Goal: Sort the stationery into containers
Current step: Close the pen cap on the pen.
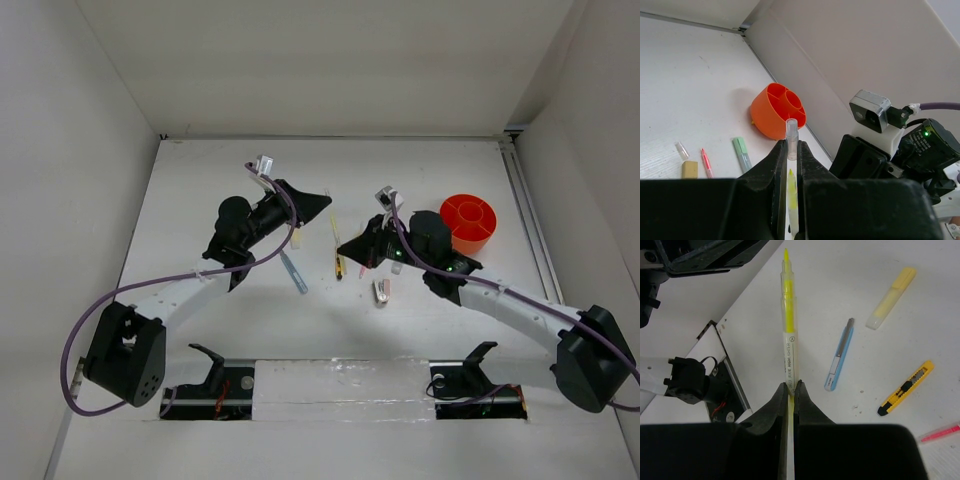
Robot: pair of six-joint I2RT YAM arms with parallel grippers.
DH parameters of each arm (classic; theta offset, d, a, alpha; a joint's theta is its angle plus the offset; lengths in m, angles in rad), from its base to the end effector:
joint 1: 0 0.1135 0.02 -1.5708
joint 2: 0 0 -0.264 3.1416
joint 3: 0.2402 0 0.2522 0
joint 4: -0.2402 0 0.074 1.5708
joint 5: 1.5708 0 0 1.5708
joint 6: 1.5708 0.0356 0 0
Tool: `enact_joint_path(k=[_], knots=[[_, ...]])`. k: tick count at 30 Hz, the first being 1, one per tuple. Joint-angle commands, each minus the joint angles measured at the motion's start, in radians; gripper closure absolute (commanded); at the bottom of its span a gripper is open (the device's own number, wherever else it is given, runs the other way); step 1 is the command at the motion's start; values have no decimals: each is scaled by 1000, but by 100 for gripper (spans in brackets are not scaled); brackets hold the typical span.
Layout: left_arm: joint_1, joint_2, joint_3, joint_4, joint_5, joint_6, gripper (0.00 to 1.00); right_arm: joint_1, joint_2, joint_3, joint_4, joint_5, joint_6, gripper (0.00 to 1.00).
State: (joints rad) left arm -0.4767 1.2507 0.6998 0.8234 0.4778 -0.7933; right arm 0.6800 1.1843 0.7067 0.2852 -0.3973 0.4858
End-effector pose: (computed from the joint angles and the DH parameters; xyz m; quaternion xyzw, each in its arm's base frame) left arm 0.2402 -0.1425 0.3154 0.0936 0.6097 -0.5743 0.5383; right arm 0.2016 0.1808 0.2783 -0.1982 0.7408 0.4703 0.4366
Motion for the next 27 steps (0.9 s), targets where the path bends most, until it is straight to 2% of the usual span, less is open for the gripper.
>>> enact_joint_path(k=[1,27], knots=[[-3,3,0,68,15,19,100,-11,0,48,66,-15,-15,100],[-3,12,0,77,33,19,100,-39,28,76,66,-37,-24,100]])
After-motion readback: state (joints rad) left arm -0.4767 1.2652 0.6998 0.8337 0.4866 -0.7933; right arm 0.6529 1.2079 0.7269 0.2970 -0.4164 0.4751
